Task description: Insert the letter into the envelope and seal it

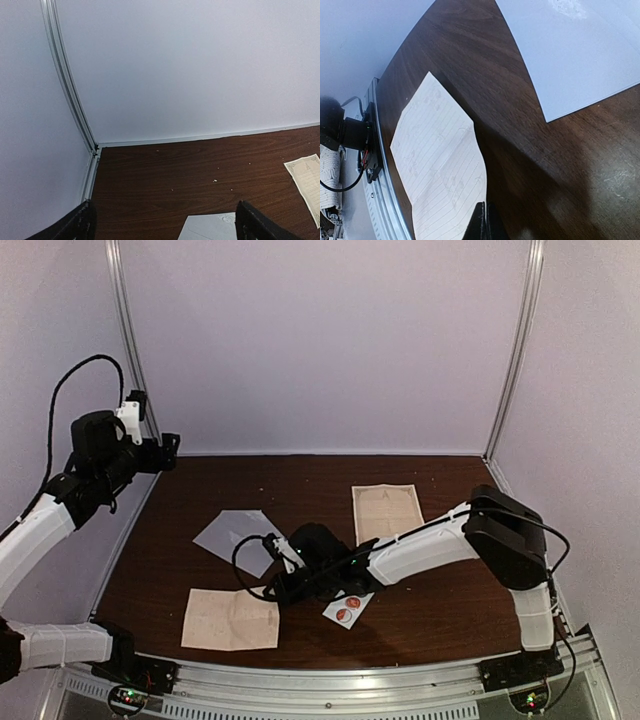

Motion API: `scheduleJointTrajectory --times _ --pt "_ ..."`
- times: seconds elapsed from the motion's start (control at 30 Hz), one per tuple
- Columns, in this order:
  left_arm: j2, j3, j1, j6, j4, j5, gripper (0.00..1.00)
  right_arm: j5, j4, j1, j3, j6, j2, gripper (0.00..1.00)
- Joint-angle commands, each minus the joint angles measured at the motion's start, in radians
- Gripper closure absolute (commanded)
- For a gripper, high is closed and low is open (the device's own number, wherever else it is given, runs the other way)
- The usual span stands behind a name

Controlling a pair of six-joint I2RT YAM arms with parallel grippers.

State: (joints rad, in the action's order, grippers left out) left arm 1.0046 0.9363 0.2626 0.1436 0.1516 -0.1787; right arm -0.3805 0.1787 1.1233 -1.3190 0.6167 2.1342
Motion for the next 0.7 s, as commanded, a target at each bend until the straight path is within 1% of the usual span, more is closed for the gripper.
scheduleJointTrajectory --times 0.0,0.13,0.2,0.3,0.4,0.47,0.53,0.6,0.67 --pt "-0.020 -0.035 -0.005 -0.012 -0.084 -0.002 0.02 0.111 0.062 -0.048 0.082 -0.026 -0.157 1.00" --pt "-0.033 -0.031 -0.005 -0.005 -0.124 0.094 0.02 0.173 0.029 -0.150 0.184 -0.093 -0.341 1.00" --pt "-0.016 -0.008 -0.004 0.016 -0.142 0.154 0.02 0.213 -0.037 -0.200 0.210 -0.141 -0.436 1.00" --pt "0.047 0.068 0.009 0.048 -0.141 0.273 0.02 0.286 -0.160 -0.279 0.211 -0.217 -0.540 1.00" --pt "0.121 0.156 0.073 0.069 -0.139 0.339 0.02 0.310 -0.266 -0.357 0.189 -0.274 -0.611 1.00" --pt "0.174 0.210 0.142 0.062 -0.142 0.378 0.02 0.300 -0.314 -0.395 0.162 -0.307 -0.641 1.00" --pt "0.225 0.231 0.174 0.068 -0.144 0.446 0.02 0.274 -0.360 -0.414 0.125 -0.344 -0.655 1.00" --pt "0.262 0.200 0.179 0.077 -0.188 0.560 0.02 0.227 -0.425 -0.415 0.076 -0.383 -0.651 1.00" --pt "0.288 0.152 0.181 0.073 -0.211 0.632 0.02 0.161 -0.471 -0.416 0.035 -0.417 -0.643 1.00"
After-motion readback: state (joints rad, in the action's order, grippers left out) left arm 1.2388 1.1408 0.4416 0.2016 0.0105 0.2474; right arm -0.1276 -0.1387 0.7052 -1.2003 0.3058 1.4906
